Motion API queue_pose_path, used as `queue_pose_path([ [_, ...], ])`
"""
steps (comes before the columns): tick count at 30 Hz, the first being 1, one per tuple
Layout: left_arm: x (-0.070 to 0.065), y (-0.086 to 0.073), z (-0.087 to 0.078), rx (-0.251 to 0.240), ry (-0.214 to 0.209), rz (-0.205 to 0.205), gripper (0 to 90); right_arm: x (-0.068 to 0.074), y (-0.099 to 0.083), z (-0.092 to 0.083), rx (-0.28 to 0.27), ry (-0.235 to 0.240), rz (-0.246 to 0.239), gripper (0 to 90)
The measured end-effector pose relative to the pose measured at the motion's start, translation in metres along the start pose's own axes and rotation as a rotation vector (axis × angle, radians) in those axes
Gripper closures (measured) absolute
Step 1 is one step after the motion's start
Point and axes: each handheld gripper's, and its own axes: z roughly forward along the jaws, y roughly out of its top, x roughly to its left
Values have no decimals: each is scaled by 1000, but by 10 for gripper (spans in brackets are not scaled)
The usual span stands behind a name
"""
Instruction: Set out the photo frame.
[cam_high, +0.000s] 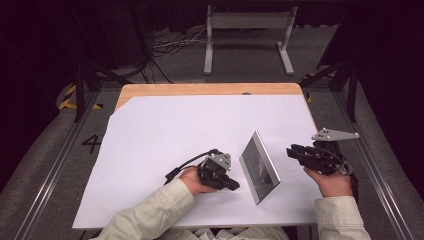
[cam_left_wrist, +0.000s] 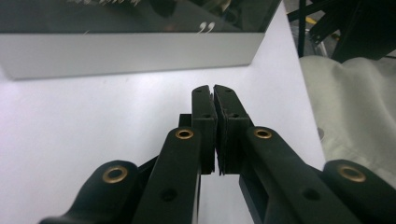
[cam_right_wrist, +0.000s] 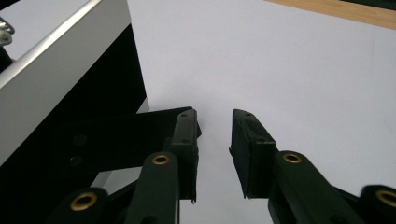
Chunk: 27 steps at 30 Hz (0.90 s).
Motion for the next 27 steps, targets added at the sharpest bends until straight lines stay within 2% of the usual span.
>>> queue_pose_path([
  [6, 4, -7, -12, -18, 34, -19, 874, 0, 2, -2, 0, -12, 49, 717],
  [10, 7, -9, -15, -26, 53, -30, 871, 2, 5, -6, 11, -31, 59, 717],
  [14, 9, -12, -19, -30, 65, -37, 864, 5, 8, -10, 11, -26, 66, 715],
  [20, 14, -17, -24, -37, 87, -66, 857, 6, 12, -14, 36, 11, 125, 711],
  [27, 15, -19, -25, -35, 101, -70, 852, 7, 19, -18, 71, 60, 176, 708],
])
